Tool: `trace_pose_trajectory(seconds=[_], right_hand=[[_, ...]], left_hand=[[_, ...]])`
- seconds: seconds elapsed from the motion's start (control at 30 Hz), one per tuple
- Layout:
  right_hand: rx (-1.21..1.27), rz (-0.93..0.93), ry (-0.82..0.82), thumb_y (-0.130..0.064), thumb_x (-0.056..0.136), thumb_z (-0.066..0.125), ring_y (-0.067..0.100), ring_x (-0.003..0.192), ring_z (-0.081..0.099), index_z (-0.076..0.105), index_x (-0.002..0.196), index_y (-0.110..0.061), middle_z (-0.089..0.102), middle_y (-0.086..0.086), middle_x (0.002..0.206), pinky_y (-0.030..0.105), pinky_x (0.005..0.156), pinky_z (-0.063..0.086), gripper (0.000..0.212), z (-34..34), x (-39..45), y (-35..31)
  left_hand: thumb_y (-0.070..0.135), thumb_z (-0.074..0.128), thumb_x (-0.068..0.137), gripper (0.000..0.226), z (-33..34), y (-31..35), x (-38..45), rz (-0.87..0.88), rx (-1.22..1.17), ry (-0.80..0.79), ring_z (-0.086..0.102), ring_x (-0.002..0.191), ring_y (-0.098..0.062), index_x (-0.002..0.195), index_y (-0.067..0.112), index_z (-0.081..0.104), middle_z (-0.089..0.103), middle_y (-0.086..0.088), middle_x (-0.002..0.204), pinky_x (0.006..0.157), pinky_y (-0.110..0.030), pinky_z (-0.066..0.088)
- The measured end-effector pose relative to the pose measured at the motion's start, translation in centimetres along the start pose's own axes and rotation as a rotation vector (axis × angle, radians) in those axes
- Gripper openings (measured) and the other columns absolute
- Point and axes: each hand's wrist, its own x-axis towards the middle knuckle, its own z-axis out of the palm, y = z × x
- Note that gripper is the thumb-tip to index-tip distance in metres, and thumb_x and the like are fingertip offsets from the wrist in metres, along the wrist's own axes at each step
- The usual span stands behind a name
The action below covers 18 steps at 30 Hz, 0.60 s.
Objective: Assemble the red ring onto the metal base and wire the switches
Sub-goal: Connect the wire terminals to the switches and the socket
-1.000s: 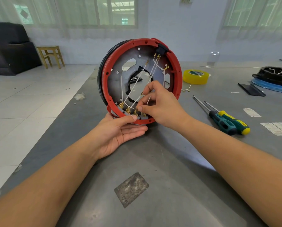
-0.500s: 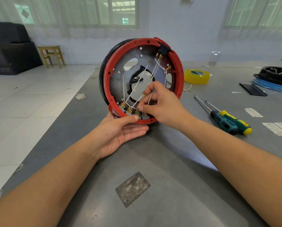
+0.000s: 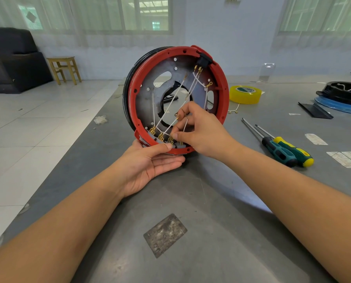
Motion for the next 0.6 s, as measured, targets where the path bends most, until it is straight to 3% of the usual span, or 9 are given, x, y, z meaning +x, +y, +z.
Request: trace_pose_trajectory(seconds=[0.13,0.4,0.6], right_hand=[[-0.06,-0.023,-0.003,-0.009,0.087,0.077,0.006,0.074,0.067,0.048,0.101,-0.025,0.076,-0.014,0.085,0.011,0.062,0.043,0.036,0.16,0.03,-0.02],[-0.123,-0.039,-0.024,-0.012,0.087,0.077,0.003,0.083,0.07,0.05,0.107,-0.022,0.076,-0.016,0.085,0.03,0.077,0.057,0.035,0.04,0.04,-0.04],[-0.139,-0.044,-0.038,-0.013,0.087,0.077,0.001,0.08,0.069,0.051,0.107,-0.021,0.076,-0.017,0.084,0.029,0.076,0.057,0.035,0.16,0.04,0.19]], left_hand=[[0.005,0.076,0.078,0.064,0.01,-0.07,-0.04,0.006,0.019,-0.007,0.075,0.104,-0.047,0.137,-0.002,0.052,0.072,-0.036,0.112,0.079,-0.044,0.065],[0.006,0.075,0.08,0.055,-0.05,-0.11,-0.09,0.016,0.034,-0.028,0.075,0.104,-0.047,0.131,-0.004,0.058,0.073,-0.035,0.112,0.078,-0.043,0.065],[0.005,0.076,0.08,0.052,-0.11,-0.21,0.0,0.028,0.039,-0.02,0.075,0.103,-0.047,0.128,-0.005,0.057,0.073,-0.036,0.111,0.076,-0.042,0.065]])
